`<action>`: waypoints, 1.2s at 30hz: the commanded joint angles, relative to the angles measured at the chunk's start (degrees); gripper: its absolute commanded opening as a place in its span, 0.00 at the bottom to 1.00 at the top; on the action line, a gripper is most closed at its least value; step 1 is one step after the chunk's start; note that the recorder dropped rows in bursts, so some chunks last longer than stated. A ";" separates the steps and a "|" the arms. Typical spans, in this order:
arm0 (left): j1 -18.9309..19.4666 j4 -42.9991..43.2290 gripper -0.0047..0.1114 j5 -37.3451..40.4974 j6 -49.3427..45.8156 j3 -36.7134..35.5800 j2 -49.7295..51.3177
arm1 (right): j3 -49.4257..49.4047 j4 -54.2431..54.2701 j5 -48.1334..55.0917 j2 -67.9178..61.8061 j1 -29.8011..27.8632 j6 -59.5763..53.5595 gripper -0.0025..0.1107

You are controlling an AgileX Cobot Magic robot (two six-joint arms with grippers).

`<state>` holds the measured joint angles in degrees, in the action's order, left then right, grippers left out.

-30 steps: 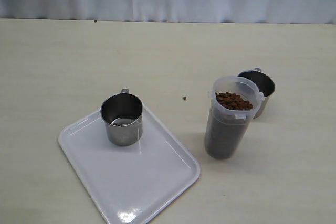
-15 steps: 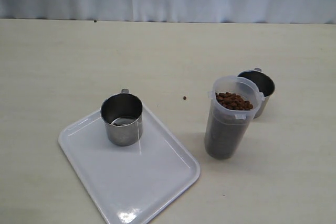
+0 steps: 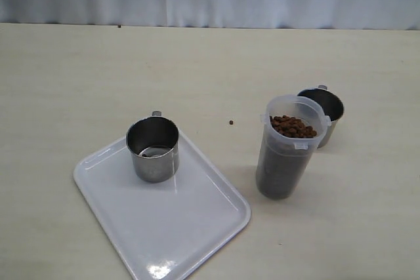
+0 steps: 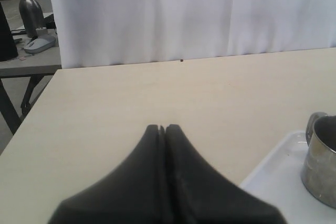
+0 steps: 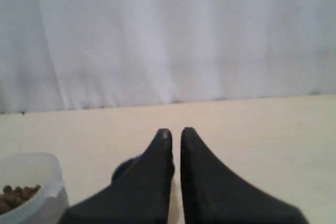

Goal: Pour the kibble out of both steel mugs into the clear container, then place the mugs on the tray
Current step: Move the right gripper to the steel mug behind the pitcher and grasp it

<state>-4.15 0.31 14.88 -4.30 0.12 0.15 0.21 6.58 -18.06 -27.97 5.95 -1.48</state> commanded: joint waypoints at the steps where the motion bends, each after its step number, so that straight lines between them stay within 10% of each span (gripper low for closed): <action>1: 0.09 0.04 0.04 -0.68 -0.03 -0.12 -0.15 | -0.21 -4.70 -10.96 -16.50 0.25 -0.28 0.08; 5: 0.09 0.04 0.04 -0.68 -0.03 -0.12 -0.15 | 1.13 -6.58 -18.14 -32.03 0.25 -0.40 0.28; 13: 0.09 0.04 0.04 -0.68 -0.03 -0.12 -0.15 | 10.23 -7.41 -20.27 -55.57 0.25 -0.49 0.99; 36: 0.09 0.53 0.04 -0.54 -0.03 -0.12 -0.15 | 27.87 -17.57 -26.45 -79.90 0.25 0.20 0.99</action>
<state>-4.15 0.74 14.88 -4.30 0.12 0.15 26.34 -10.23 -43.90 -106.30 5.95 -0.94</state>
